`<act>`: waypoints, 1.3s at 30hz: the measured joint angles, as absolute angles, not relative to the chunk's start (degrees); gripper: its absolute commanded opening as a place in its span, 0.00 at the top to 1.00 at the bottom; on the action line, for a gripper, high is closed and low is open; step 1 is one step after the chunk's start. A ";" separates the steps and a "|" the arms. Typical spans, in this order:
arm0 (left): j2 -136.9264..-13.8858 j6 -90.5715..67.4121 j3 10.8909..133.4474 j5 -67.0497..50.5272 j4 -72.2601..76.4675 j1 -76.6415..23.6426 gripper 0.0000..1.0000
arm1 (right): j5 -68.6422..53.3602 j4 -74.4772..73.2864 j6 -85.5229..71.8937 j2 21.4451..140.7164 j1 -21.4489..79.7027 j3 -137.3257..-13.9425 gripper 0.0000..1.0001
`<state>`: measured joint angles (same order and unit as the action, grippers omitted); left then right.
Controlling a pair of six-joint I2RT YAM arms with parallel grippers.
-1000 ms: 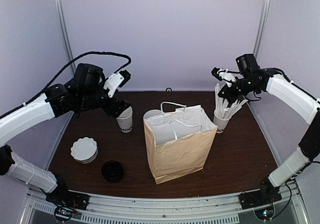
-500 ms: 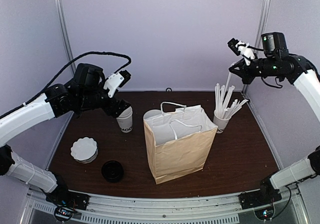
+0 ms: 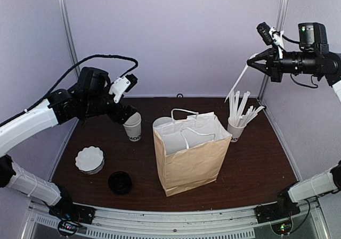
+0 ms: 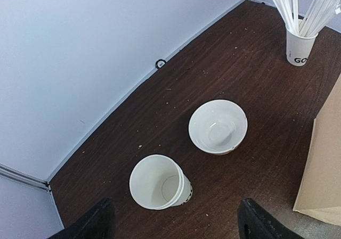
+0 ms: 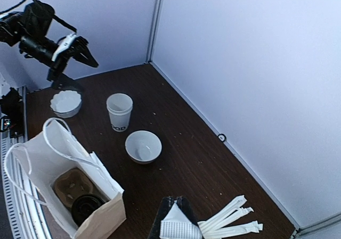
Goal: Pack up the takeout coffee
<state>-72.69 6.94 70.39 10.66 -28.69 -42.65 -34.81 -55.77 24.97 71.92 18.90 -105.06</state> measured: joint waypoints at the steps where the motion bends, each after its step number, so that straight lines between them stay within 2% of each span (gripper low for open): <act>1: -72.69 6.98 70.39 10.70 -28.69 -42.54 0.17 | -36.38 -56.23 24.97 71.92 18.90 -105.73 1.00; 19: -72.69 7.05 70.37 10.66 -28.69 -41.36 0.17 | -58.85 -63.40 23.77 71.94 18.90 -108.14 1.00; 25: -72.69 7.22 70.37 10.68 -28.69 -41.23 0.17 | -60.31 -61.73 21.58 73.52 21.12 -104.79 1.00; 33: -72.66 7.64 69.80 10.68 -28.67 -41.23 0.17 | -54.63 -61.10 22.33 79.64 32.73 -104.18 1.00; 34: -72.66 7.64 69.76 10.68 -28.67 -41.23 0.17 | -53.19 -61.08 22.74 80.77 34.89 -104.18 0.94; 36: -72.66 7.66 69.76 10.68 -28.67 -41.23 0.17 | -50.28 -61.14 24.18 83.11 39.07 -104.18 0.60; 37: -72.66 7.64 69.76 10.68 -28.67 -41.23 0.17 | -48.99 -61.28 24.38 84.16 40.73 -104.18 0.52; 39: -72.66 7.66 69.76 10.63 -28.67 -41.23 0.17 | -45.52 -62.06 25.91 86.72 44.49 -104.47 0.43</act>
